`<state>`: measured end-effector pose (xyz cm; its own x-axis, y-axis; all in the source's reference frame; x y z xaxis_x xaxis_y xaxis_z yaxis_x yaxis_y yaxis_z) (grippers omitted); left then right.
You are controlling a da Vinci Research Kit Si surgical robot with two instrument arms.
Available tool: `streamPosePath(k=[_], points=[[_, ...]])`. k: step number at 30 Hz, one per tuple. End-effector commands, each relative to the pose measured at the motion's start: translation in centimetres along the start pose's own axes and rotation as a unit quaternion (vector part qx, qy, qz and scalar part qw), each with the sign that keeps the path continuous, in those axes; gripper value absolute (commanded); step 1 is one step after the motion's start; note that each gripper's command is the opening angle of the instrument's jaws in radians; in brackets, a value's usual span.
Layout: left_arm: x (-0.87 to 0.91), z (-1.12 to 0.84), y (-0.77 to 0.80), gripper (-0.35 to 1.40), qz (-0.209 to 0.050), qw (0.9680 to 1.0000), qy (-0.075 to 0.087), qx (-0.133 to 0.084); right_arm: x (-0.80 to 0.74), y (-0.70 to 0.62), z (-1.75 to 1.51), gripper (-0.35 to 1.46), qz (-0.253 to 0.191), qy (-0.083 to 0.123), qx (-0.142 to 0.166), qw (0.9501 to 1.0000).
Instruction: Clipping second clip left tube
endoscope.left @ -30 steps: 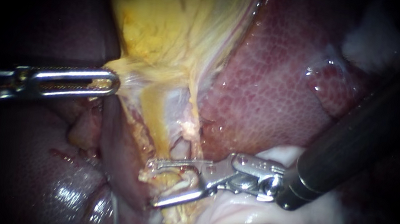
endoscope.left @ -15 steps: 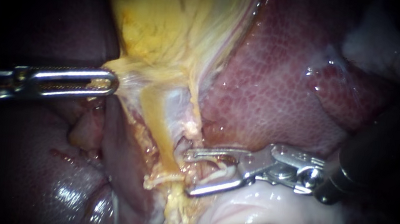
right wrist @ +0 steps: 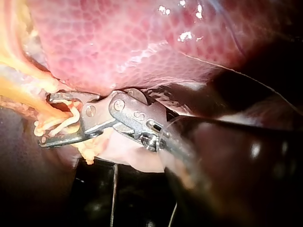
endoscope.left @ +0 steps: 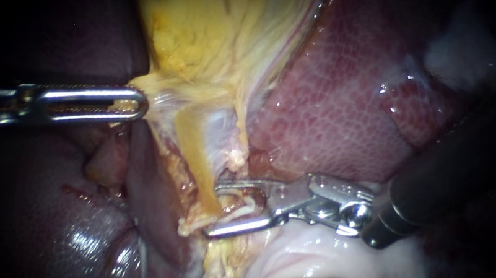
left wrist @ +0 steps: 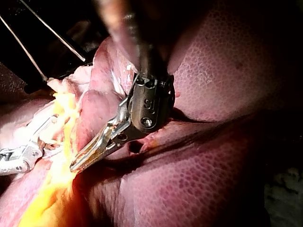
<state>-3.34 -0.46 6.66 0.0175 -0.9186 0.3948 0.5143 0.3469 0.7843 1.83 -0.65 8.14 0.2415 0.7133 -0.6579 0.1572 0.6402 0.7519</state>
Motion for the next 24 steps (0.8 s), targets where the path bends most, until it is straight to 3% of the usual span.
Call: streamPosePath(k=[1,7,14,24], points=[[0.00,0.00,0.00,-0.35,0.000,1.0000,0.000,0.000,-0.01,-0.02,0.01,0.60,0.000,-0.002,0.001,1.0000],[0.00,0.00,0.00,-0.35,0.000,1.0000,0.000,0.000,0.01,-0.16,0.04,0.60,-0.004,-0.010,0.024,0.9997],[0.00,-0.01,0.01,-0.35,0.000,1.0000,0.000,0.000,0.11,-0.39,0.06,0.59,0.009,0.003,0.068,0.9977],[0.00,0.02,0.00,-0.35,0.000,1.0000,0.000,0.000,0.03,-0.30,0.33,0.58,0.013,0.001,0.068,0.9976]])
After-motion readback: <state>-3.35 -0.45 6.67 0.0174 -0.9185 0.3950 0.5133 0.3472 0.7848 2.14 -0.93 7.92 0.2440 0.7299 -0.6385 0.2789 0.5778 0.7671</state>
